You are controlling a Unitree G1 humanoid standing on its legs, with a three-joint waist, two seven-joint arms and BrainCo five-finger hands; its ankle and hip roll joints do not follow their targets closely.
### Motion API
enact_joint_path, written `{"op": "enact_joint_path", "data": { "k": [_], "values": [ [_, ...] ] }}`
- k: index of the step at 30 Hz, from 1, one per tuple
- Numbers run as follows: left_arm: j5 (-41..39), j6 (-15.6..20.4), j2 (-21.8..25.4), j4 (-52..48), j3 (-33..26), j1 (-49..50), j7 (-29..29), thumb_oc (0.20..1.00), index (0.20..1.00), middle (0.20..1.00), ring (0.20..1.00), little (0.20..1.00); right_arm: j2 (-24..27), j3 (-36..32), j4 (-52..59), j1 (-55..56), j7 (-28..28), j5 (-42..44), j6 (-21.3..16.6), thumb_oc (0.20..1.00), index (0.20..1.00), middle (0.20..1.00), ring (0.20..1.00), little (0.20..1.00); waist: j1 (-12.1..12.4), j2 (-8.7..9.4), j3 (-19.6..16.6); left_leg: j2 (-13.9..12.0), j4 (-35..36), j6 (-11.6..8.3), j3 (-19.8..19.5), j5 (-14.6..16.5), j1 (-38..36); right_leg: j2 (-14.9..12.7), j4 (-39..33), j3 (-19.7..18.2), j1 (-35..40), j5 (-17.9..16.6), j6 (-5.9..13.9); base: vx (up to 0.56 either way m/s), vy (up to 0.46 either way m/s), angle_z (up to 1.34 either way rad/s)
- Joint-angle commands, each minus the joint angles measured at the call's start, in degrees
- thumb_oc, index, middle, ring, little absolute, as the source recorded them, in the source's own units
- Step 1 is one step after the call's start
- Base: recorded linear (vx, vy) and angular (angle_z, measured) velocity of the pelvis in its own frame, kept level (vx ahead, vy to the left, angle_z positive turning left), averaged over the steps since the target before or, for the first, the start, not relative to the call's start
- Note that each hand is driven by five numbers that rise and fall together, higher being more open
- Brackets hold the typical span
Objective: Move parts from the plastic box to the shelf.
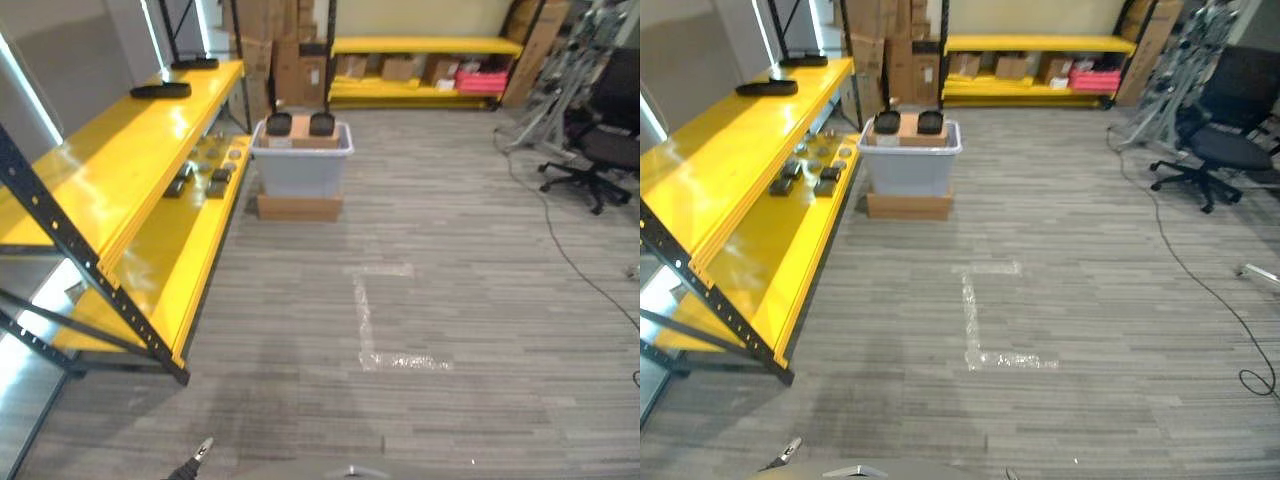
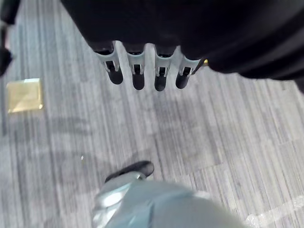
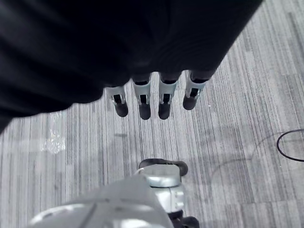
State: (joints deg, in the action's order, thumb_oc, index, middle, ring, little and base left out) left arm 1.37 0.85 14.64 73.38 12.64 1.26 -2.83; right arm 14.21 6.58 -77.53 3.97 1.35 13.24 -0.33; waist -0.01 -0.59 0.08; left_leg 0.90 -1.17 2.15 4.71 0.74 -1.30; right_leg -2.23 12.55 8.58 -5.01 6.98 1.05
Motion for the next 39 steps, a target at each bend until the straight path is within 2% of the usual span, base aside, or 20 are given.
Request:
{"op": "enact_joint_path", "data": {
  "k": [1, 12, 26, 30, 34, 39],
  "values": [
    [2.14, 2.19, 0.62, 3.01, -0.97, -5.58, -0.79, 1.000, 1.000, 1.000, 1.000, 1.000, 3.54, 0.21, -3.01, -4.59, 0.74, 1.34, -1.35, 1.000, 1.000, 1.000, 1.000, 1.000, -1.27, 0.70, 2.98, -0.48, 6.05, -3.98, -1.64, -0.28, -5.24, -3.63, -17.55, -0.22, 11.26, -8.93, 7.02, 0.01, 0.001, -0.04],
    [-1.42, 2.92, -0.93, 1.85, -1.63, -4.76, -0.95, 1.000, 1.000, 1.000, 1.000, 1.000, 2.46, 1.68, -1.04, -5.23, 0.76, 1.26, -2.14, 1.000, 1.000, 1.000, 1.000, 1.000, -1.62, 0.18, 3.11, -0.57, 6.17, -4.27, -1.62, -0.30, -5.40, -3.55, -17.55, -0.13, 11.29, -8.79, 7.03, 0.00, -0.002, 0.01],
    [-0.08, 3.40, -1.27, 1.93, -0.06, -4.53, -1.38, 1.000, 1.000, 1.000, 1.000, 1.000, 1.98, 2.14, -2.96, -6.25, 0.44, 0.47, -1.61, 1.000, 1.000, 1.000, 1.000, 1.000, -1.43, 0.52, 2.43, -0.42, 6.17, -3.96, -1.70, 0.18, -5.75, -3.72, -17.55, -0.11, 11.70, -8.94, 7.15, 0.00, 0.000, 0.00],
    [-1.24, 3.38, -1.74, 2.72, -0.52, -4.17, -1.35, 1.000, 1.000, 1.000, 1.000, 1.000, 1.08, 1.17, -0.24, -6.68, 0.56, 5.07, -2.51, 1.000, 1.000, 1.000, 1.000, 1.000, -1.49, 0.55, 2.24, -0.43, 6.17, -3.91, -1.55, 0.26, -5.87, -3.78, -17.55, -0.24, 11.72, -8.96, 7.19, 0.00, 0.000, 0.00],
    [-1.89, 3.24, -2.29, 3.12, -0.56, -3.85, -1.46, 1.000, 1.000, 1.000, 1.000, 1.000, 0.83, 2.05, 0.54, -6.79, -0.41, 4.08, -3.02, 1.000, 1.000, 1.000, 1.000, 1.000, -1.41, 0.66, 2.30, -0.38, 6.17, -3.77, -1.43, 0.37, -5.94, -3.88, -17.55, -0.40, 11.80, -8.93, 7.23, 0.00, 0.000, 0.00],
    [-2.75, 3.41, -2.73, 3.41, -0.90, -3.47, -1.71, 1.000, 1.000, 1.000, 1.000, 1.000, 1.28, -1.18, -0.07, -6.42, -0.96, 8.08, -3.50, 1.000, 1.000, 1.000, 1.000, 1.000, -1.80, 0.41, 2.75, 0.08, 6.17, -3.25, -1.18, 0.77, -6.31, -4.32, -17.05, -0.69, 11.80, -9.22, 7.61, 0.01, 0.061, 0.00]
  ]
}}
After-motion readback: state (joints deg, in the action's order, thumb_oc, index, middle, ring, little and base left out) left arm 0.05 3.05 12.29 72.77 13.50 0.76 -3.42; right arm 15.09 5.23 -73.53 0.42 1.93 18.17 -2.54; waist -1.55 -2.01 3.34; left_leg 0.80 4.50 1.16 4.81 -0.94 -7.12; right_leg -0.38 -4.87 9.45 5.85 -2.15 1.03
